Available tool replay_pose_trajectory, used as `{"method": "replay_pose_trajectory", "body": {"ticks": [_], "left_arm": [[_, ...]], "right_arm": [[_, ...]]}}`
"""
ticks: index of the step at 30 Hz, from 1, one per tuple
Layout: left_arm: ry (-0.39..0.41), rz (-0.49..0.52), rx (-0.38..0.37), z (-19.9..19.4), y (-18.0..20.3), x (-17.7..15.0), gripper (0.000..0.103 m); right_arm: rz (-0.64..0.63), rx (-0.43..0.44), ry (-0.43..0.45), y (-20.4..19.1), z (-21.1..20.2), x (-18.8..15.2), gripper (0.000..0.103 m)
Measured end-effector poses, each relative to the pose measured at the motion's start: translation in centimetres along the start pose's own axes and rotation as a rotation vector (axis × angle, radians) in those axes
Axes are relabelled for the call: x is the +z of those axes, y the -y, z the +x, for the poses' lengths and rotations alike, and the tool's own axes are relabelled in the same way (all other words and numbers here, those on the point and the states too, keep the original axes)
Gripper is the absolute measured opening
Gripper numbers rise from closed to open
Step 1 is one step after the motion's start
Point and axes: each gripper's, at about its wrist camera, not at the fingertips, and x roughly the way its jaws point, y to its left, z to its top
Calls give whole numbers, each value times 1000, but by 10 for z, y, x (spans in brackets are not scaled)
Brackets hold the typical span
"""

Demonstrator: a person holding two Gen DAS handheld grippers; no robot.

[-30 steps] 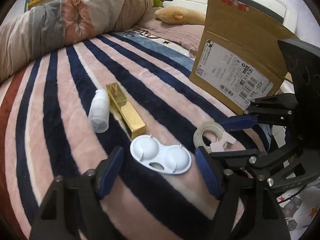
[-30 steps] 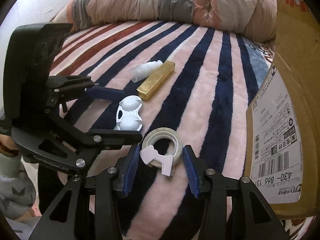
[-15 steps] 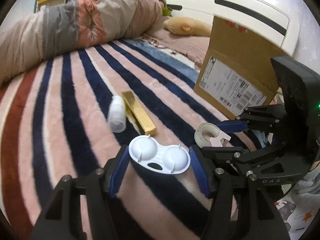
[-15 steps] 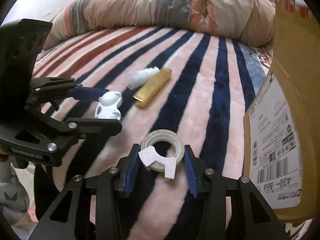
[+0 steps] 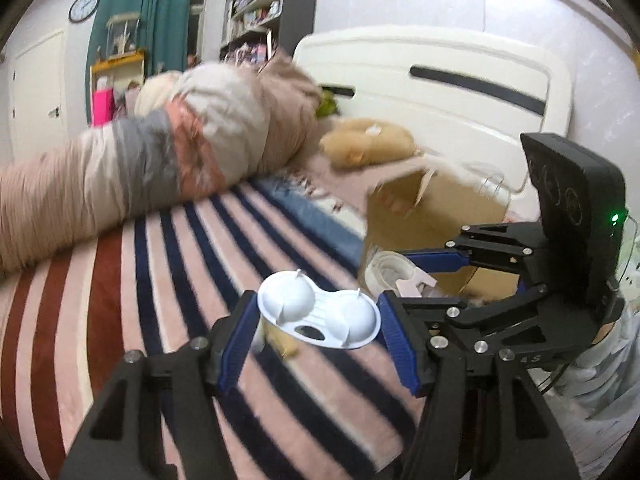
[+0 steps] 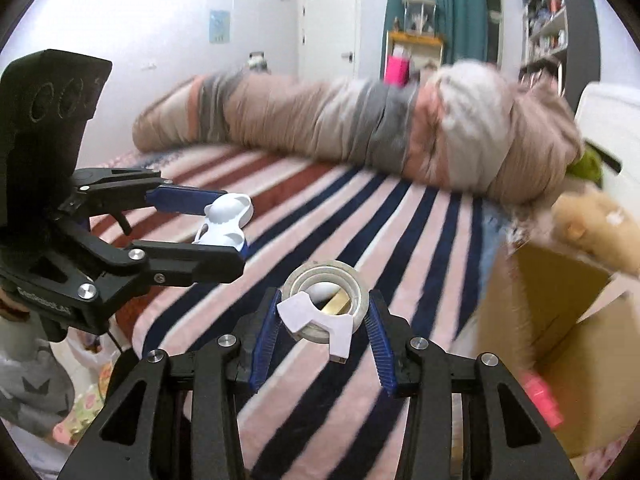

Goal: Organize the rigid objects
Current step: 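Drop the tape roll into the cardboard box with the right gripper while the left drops the lens case in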

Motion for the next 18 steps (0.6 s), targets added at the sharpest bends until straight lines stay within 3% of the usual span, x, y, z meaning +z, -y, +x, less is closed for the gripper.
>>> {"method": "replay_pose_trajectory", "body": {"ticks": [4,9,13,18], "left_arm": [[36,47,-45,0,31,37,58],[20,119,-123,35,82,75,58],[-34,148,-183,75,115,90,58],[-109,186,-199,121,142,98,58]], "right_arm": [[23,-49,58,28,-39,3,38],[105,-140,74,83,-75,-14,38],[170,-197,23,124,-90,-38,38],[225,-216,-51,158,-87,-66,39]]}}
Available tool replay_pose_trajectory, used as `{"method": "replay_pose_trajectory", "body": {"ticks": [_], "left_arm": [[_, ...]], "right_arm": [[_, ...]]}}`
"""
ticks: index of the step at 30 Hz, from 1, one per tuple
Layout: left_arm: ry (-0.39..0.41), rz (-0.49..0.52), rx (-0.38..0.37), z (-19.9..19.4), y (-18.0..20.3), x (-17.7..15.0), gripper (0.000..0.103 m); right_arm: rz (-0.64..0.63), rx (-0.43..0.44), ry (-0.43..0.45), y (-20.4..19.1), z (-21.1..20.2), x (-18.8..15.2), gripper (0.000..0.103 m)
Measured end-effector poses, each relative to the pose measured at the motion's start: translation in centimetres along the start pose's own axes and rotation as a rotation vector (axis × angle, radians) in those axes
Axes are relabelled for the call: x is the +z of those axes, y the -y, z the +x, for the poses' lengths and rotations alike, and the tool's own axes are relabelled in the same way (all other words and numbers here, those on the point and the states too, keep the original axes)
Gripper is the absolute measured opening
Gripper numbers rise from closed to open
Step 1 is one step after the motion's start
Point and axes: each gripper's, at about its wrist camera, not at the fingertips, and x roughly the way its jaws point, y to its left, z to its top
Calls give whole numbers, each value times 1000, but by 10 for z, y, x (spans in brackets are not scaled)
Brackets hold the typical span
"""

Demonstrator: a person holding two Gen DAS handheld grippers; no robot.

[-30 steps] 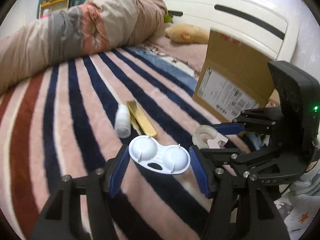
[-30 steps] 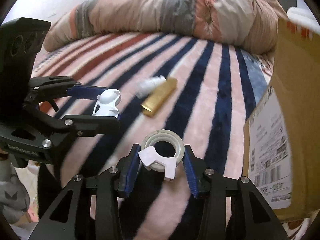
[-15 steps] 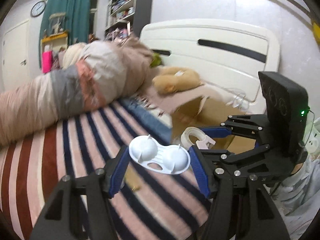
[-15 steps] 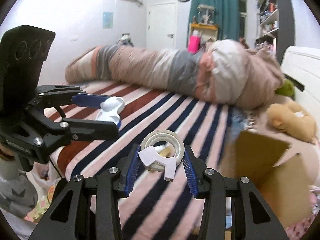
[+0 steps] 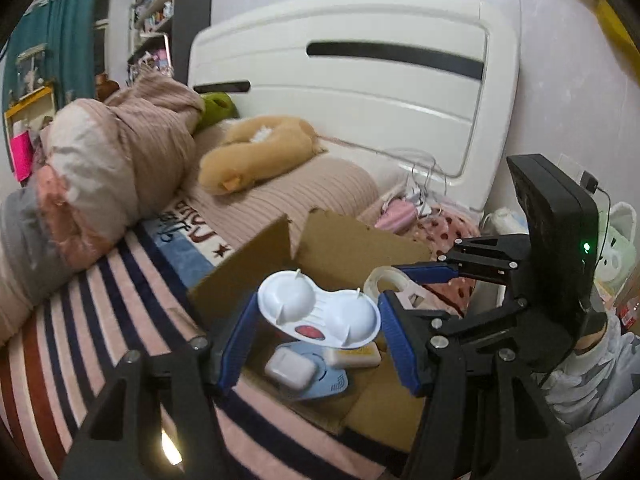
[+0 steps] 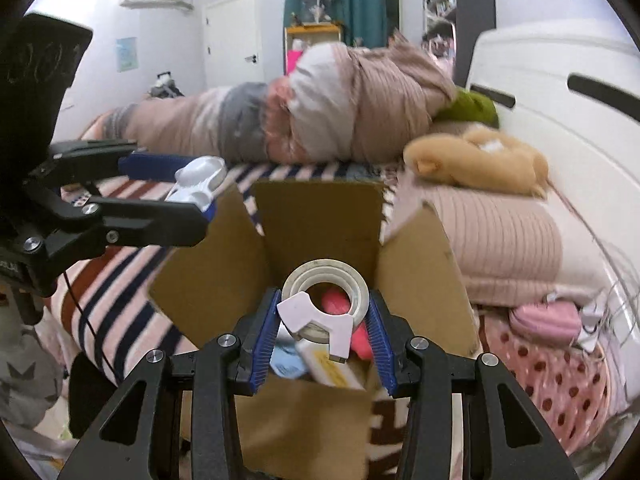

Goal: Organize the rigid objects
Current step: 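Drop the tape roll into the cardboard box with the right gripper while the left drops the lens case in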

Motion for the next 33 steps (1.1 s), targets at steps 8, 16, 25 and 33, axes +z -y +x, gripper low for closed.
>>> {"method": "replay_pose_trajectory", "body": {"ticks": [8,16,25,33], "left_arm": [[-82,1,93,44,-5,-1,58],[-116,-13,126,61,-22,-7,58],[-94,-20,135,55,-26,-9,67],[-24,-84,133,18,-37,-13,67]], "right_arm": [[20,-5,-45,18,18,-7,41],[15,5,-54,16,31,-3,49],[0,5,-61,9,34,0,51],[-18,18,-50,-1,27,7,51]]}}
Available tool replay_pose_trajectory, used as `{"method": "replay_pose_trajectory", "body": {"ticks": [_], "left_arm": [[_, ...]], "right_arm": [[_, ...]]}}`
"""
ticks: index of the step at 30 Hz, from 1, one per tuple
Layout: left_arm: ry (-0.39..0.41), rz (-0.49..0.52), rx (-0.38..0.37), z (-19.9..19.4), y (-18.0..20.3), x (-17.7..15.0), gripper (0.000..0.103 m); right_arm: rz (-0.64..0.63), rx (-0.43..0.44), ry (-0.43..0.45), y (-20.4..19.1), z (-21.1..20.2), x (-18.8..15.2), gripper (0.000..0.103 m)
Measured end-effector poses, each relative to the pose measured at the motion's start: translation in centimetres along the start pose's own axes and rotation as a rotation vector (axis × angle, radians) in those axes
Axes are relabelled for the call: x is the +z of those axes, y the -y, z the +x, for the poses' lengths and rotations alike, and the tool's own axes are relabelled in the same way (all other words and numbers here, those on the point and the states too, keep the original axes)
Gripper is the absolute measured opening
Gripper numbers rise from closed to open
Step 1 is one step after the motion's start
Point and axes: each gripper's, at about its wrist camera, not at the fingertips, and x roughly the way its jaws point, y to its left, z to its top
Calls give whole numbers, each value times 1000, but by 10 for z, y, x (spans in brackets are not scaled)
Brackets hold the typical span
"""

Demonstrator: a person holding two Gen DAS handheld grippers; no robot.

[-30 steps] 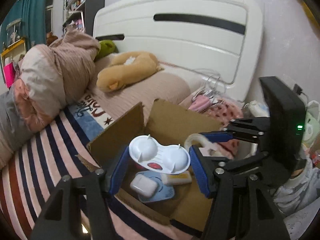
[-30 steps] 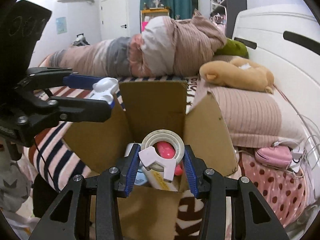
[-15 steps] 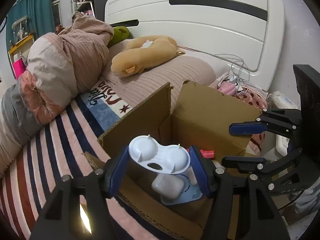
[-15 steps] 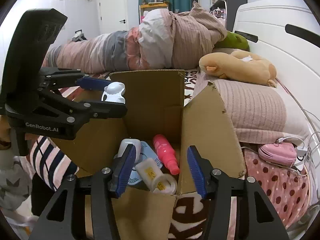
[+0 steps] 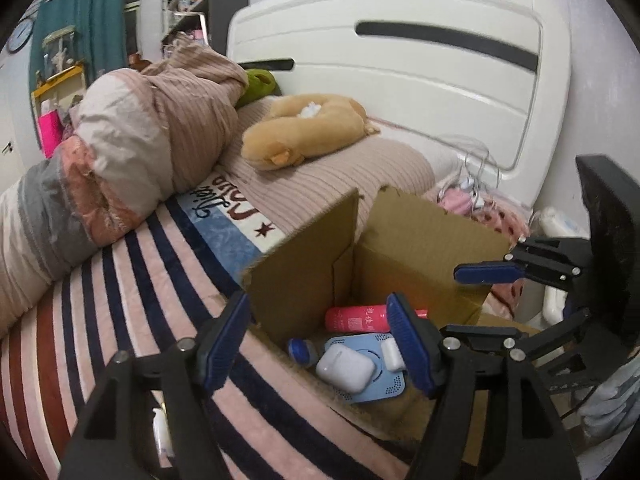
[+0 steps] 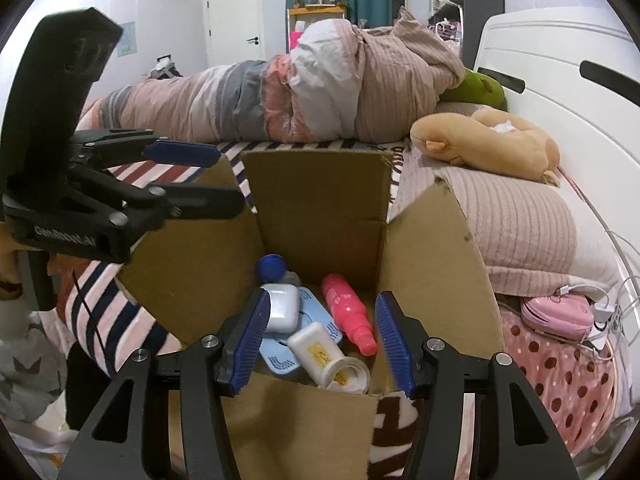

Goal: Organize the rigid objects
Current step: 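Drop the tape roll into the cardboard box with the right gripper while the left drops the lens case in, then grasp the gold tube with the right gripper while the left gripper grasps the white pump bottle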

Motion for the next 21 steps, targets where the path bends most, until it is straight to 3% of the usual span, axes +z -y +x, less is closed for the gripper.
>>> {"method": "replay_pose_trajectory", "body": {"ticks": [5,12,16,21], "left_arm": [[61,-59,41,-43,-29,-13,67],[71,-174,145,-83,-92,-59,67],[29,-235,195,-86,-129,-96,67],[-36,-282,190,-69,-162,-139,67]], "right_arm": [[-7,30,67,-18,-15,16,51],[-60,179,145,-80,-21,47,51],[-106,227,127,-122,-6,57,51],[-129,300,35,-171,42,52,51]]}}
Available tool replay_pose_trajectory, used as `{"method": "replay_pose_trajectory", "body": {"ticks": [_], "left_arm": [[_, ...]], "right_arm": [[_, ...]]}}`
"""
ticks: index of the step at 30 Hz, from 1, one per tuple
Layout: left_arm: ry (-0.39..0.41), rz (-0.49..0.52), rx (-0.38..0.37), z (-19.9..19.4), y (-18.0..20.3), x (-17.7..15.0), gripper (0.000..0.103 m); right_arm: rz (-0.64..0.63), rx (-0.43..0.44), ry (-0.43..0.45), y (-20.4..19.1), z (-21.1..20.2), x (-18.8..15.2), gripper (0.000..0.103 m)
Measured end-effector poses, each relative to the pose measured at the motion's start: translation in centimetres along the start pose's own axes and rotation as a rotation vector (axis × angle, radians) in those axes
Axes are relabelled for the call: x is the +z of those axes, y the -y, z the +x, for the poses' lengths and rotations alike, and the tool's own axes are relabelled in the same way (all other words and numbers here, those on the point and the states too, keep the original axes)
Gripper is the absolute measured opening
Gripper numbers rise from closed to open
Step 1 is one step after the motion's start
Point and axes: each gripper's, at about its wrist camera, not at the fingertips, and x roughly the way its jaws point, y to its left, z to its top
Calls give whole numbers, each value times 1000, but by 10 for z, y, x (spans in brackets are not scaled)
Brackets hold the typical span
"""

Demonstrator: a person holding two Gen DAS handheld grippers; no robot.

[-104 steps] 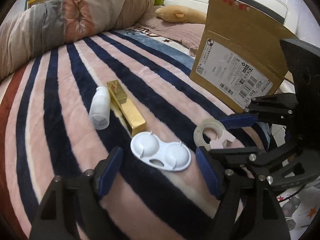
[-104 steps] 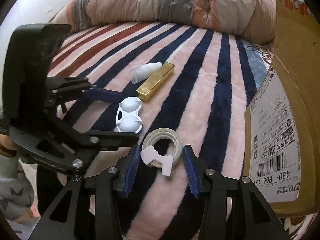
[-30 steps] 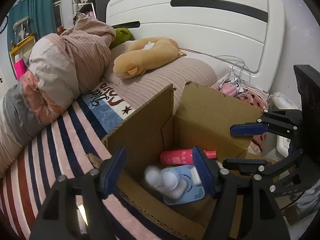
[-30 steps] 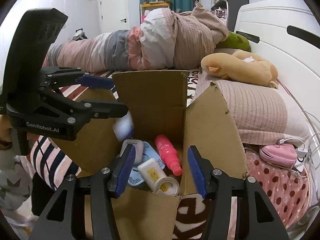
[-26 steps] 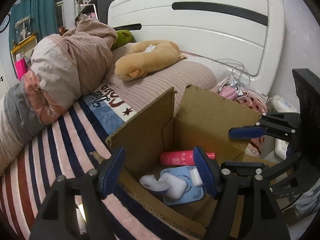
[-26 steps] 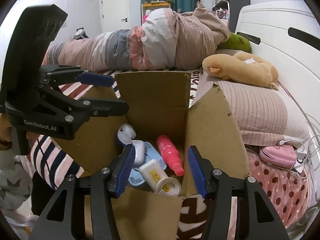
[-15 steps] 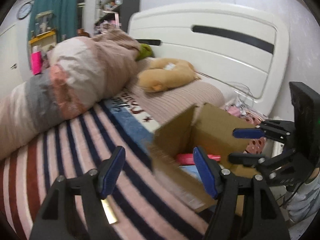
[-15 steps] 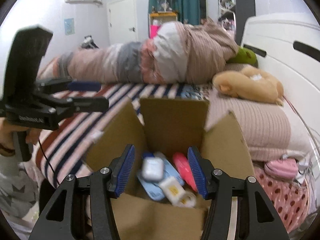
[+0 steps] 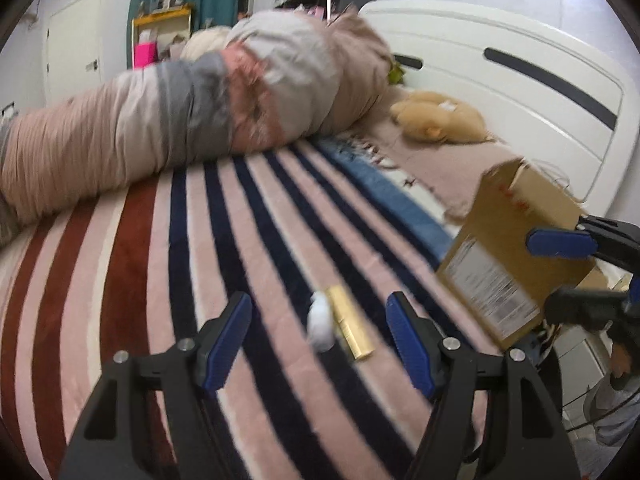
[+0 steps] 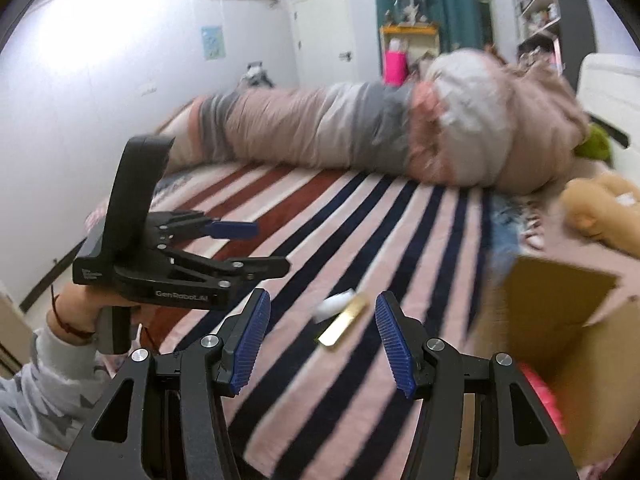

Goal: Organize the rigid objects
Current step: 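Grasp the gold tube with the right gripper while the left gripper grasps the white pump bottle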

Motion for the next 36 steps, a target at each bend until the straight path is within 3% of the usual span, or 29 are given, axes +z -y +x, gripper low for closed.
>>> {"method": "replay_pose_trajectory", "body": {"ticks": [3,6,11,13,14,15,18,22,25,27,29,31,36], "left_arm": [[-31,-16,-21,18,-16,-14,66],[-65,-42,-61,37,-27,-27,58],[-95,-93,-107,65,-42,-36,50],[-95,-105,-125,71,-44,-35,50],[-96,-106,-136,74,-44,-35,50],[-99,-106,-152,78,-43,-35,50],[-109,-101,-181,87,-40,-35,50],[-132,-78,-203,103,-29,-33,50],[-152,-60,-185,117,-18,-33,50],[-154,-67,-168,123,-15,-32,45],[-153,-68,-124,127,-13,-31,29],[-157,-61,-99,129,-12,-32,21],[-150,-75,-104,124,-16,-34,21]], "right_arm": [[44,22,-91,1,47,-9,51],[126,25,-182,15,98,-26,51],[212,21,-254,35,156,-43,51],[238,18,-261,41,168,-46,40],[236,5,-257,42,171,-46,27],[230,-11,-249,44,171,-44,20],[225,-73,-257,48,162,-42,14],[198,-157,-276,54,144,-45,14],[185,-172,-277,58,140,-47,14],[192,-169,-276,62,144,-48,14],[200,-161,-264,67,149,-46,14],[198,-160,-264,70,156,-44,14],[181,-167,-253,69,163,-40,14]]}}
